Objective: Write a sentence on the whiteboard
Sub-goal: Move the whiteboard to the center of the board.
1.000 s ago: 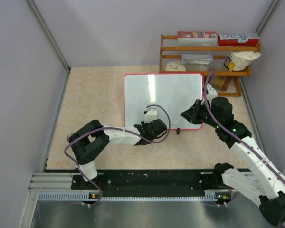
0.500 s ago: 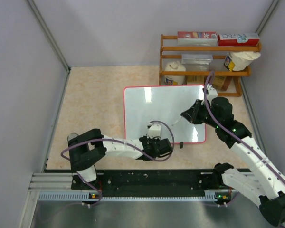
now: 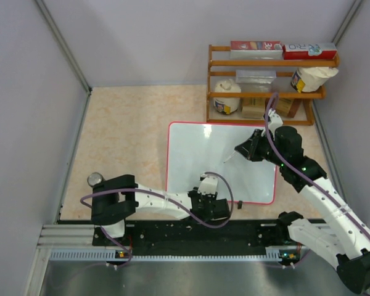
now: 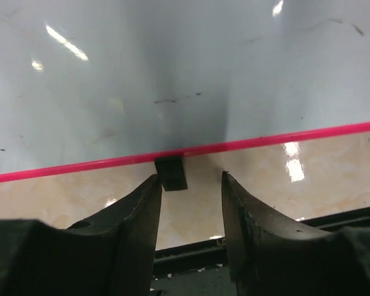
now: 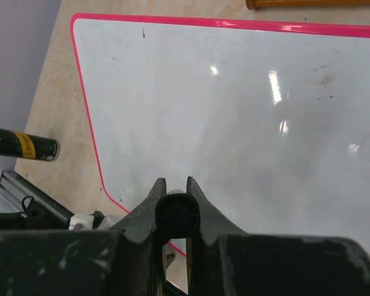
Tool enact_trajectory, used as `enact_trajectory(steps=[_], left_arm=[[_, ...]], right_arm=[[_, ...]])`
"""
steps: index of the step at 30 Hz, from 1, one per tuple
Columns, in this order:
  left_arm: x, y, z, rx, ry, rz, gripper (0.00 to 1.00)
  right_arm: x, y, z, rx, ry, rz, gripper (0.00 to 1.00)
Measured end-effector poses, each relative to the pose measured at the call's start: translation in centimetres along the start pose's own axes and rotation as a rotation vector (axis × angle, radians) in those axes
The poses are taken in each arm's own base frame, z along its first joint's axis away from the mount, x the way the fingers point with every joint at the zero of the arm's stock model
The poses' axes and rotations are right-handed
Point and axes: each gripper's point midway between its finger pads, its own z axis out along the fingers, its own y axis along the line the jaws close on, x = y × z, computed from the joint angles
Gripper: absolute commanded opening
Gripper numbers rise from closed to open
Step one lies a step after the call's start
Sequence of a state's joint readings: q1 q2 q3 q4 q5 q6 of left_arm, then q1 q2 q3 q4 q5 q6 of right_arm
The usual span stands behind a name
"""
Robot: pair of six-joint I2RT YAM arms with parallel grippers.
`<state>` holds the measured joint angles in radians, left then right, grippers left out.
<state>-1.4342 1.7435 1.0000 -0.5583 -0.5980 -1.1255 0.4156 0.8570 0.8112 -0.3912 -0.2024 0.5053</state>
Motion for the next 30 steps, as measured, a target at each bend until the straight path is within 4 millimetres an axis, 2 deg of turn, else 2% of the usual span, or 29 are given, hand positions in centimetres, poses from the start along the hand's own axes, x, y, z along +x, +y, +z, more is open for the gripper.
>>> enact_trajectory(steps=[9,15,20,22,26,27,29,30], left_arm=[[1.4,-1.4,-1.1,0.057,0.063,0.036,0.59],[2.3,-3.5,-1.7,0.110,0.090,0.101,0.60],[2.4,-3.8,-1.7,0.125,0.084,0.148,0.59],[2.4,-3.8,-1.7,0.133,0.079,0.166,0.56],[2.2,-4.3,-1.7,0.173,0.060,0.217,0.38],[2.0,-4.6,-1.7,0.189,0.055,0.229,0.28],[2.0,-5.5,-1.6,0.225,0.046,0.252,0.18],[1.8,-6.0,-1.6,0.243,0.037,0.267,0.09]], right_arm=[[-0.2,0.2,-0.3,-0.006,-0.013,-0.003,0.00],[-0.3,0.1,-0.3,-0.003,-0.014,-0.008,0.00],[-0.4,0.1,-0.4,-0.001,-0.022,-0.011,0.00],[-0.5,0.1,-0.6,-0.001,-0.028,-0.013,0.00],[-0.7,0.0,-0.7,0.007,-0.040,-0.015,0.00],[-0.7,0.0,-0.8,0.009,-0.042,-0.014,0.00],[-0.8,-0.2,-0.8,0.019,-0.045,-0.011,0.00],[-0.9,-0.4,-0.8,0.026,-0.047,-0.009,0.00]])
